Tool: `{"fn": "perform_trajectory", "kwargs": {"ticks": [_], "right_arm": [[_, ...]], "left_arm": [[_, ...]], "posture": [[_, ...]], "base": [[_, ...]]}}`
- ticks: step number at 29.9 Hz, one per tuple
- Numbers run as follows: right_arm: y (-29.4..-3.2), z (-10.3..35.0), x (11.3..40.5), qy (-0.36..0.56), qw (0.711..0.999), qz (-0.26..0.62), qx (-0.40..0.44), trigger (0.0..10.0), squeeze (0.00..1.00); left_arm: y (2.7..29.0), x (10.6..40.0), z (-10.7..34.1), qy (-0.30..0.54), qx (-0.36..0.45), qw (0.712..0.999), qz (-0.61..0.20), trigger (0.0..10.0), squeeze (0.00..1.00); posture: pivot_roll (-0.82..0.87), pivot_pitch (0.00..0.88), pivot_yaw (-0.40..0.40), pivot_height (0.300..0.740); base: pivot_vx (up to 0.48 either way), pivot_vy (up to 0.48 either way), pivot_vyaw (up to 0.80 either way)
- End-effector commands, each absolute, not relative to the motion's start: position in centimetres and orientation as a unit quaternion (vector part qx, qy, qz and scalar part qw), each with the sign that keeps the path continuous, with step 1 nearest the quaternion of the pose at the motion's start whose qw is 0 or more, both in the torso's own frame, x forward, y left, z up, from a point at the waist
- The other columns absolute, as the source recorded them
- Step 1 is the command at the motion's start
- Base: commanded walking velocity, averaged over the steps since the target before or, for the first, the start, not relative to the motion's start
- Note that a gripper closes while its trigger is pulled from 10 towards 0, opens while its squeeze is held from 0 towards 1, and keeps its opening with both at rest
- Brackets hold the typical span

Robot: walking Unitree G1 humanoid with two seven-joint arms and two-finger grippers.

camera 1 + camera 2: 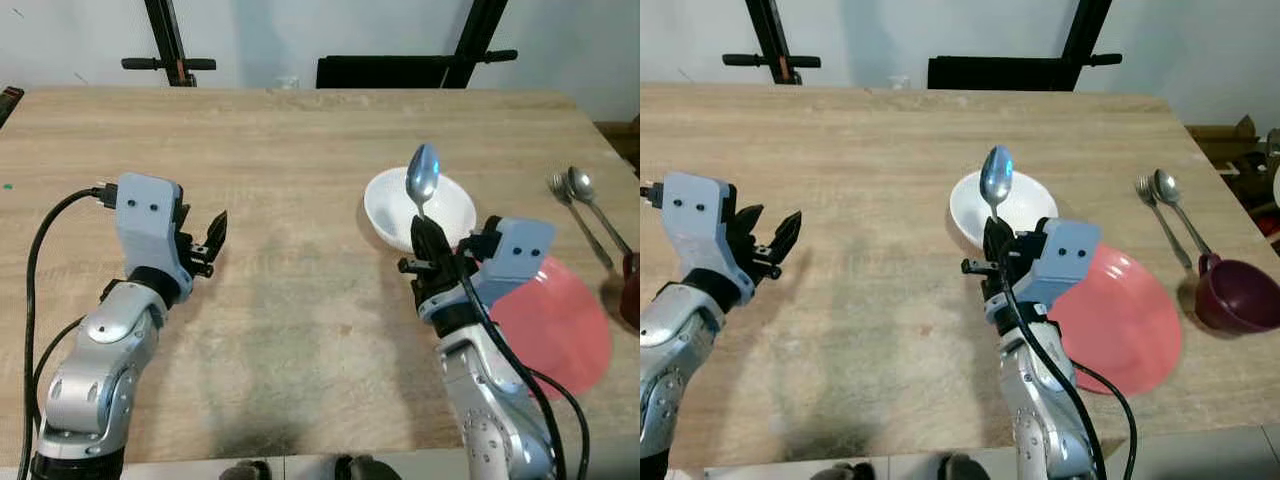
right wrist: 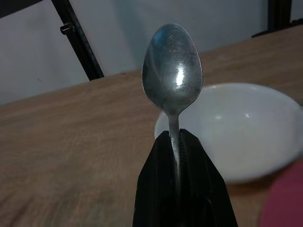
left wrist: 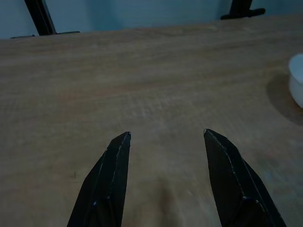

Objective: Setting the table

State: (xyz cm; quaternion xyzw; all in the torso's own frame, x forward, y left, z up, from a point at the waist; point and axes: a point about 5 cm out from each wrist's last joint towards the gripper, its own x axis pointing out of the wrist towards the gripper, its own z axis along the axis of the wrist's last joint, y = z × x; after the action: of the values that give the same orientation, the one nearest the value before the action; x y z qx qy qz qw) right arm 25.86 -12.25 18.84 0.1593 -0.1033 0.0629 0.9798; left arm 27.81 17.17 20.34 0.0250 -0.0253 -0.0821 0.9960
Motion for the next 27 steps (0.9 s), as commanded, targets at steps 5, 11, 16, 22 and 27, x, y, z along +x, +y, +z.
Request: {"fn": "perform_trajectory", "kwargs": {"ticks": [5, 11, 16, 22, 27], "right_arm": [[-12.08, 18.64, 25.85, -0.101, 0.977, 0.052, 0.179, 10.0, 0.00], [-12.18, 18.52, 25.88, -0.098, 0.978, 0.051, 0.177, 10.0, 0.00], [-12.20, 18.48, 25.89, -0.098, 0.978, 0.050, 0.177, 10.0, 0.00], [-12.27, 18.42, 25.87, -0.096, 0.978, 0.049, 0.176, 10.0, 0.00], [-12.27, 18.37, 25.88, -0.096, 0.979, 0.048, 0.174, 10.0, 0.00]], "left_arm": [[17.00, 27.59, 20.12, -0.026, 0.027, 0.996, -0.083, 10.0, 0.00], [16.88, 27.64, 19.98, -0.024, 0.025, 0.996, -0.083, 10.0, 0.00], [16.80, 27.66, 19.95, -0.024, 0.023, 0.996, -0.085, 10.0, 0.00], [16.63, 27.71, 19.95, -0.025, 0.022, 0.996, -0.087, 10.0, 0.00], [16.60, 27.73, 19.94, -0.025, 0.021, 0.996, -0.087, 10.0, 0.00]], "posture": [[-0.04, 0.056, 0.057, 0.740], [-0.04, 0.056, 0.055, 0.740], [-0.04, 0.056, 0.056, 0.740], [-0.05, 0.057, 0.056, 0.740], [-0.05, 0.057, 0.056, 0.740]], "base": [[-0.448, 0.000, 0.00], [-0.453, 0.000, 0.00], [-0.452, 0.000, 0.00], [-0.454, 0.000, 0.00], [-0.454, 0.000, 0.00]]}}
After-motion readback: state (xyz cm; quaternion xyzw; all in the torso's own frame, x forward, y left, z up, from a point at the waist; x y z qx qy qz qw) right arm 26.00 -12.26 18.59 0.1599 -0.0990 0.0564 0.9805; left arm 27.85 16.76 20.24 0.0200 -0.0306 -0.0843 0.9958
